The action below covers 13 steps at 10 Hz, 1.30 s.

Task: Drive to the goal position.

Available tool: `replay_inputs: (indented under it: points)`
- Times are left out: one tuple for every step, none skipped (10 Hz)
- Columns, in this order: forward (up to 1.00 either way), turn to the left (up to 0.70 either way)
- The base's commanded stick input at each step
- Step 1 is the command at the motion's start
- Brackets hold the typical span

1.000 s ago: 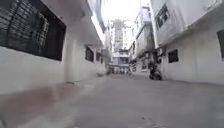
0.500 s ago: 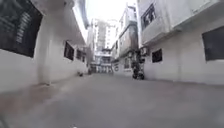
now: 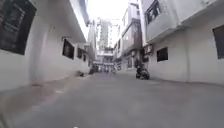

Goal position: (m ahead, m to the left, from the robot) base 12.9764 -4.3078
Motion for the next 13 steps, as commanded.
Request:
replay_inputs:
  points:
    - [1.00, 0.00]
    - [1.00, 0.40]
    - [1.00, 0.40]
    - [1.00, 0.40]
    - [1.00, 0.40]
    - [1.00, 0.40]
    - [1.00, 0.40]
    - [1.00, 0.40]
    - [1.00, 0.40]
    - [1.00, 0.23]
    - [1.00, 0.00]
    - [1.00, 0.00]
    - [1.00, 0.00]
